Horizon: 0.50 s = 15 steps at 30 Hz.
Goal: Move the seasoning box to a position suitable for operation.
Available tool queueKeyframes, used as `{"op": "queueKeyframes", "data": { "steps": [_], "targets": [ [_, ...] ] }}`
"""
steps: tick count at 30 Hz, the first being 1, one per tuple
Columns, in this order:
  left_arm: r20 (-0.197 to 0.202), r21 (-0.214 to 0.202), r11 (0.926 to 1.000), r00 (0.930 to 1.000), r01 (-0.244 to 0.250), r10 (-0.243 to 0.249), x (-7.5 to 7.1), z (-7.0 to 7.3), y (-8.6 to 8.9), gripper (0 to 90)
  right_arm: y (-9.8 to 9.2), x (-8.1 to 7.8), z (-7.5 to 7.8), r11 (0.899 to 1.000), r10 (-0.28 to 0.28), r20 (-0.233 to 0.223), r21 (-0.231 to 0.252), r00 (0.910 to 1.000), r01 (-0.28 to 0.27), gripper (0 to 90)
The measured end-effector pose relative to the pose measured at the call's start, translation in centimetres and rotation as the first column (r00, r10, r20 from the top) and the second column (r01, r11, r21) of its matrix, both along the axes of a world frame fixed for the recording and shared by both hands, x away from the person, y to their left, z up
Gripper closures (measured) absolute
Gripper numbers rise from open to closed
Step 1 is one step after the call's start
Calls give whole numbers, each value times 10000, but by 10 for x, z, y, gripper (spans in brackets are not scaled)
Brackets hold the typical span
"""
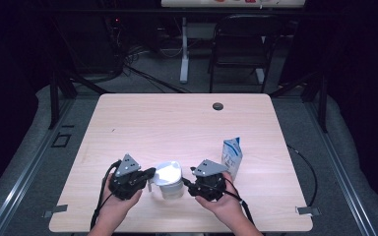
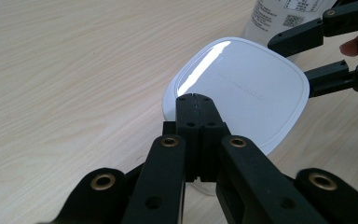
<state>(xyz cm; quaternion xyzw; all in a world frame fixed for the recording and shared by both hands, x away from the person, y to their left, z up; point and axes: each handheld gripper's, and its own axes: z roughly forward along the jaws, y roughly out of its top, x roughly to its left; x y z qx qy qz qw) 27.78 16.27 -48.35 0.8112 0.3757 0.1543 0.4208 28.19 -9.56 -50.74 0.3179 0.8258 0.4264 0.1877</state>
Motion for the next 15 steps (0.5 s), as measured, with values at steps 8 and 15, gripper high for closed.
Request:
{"op": "queueKeyframes", "data": {
  "steps": [8, 15],
  "targets": [
    [39, -80, 10000, 10000, -54, 54, 0, -1, 1, 900, 1, 0, 3, 9999, 15, 77, 108, 10000, -16, 535],
    [-14, -3, 10000, 10000, -86, 86, 0, -1, 2, 900, 2, 0, 5, 9999, 52, 145, 136, 9999, -54, 535]
  ]
}}
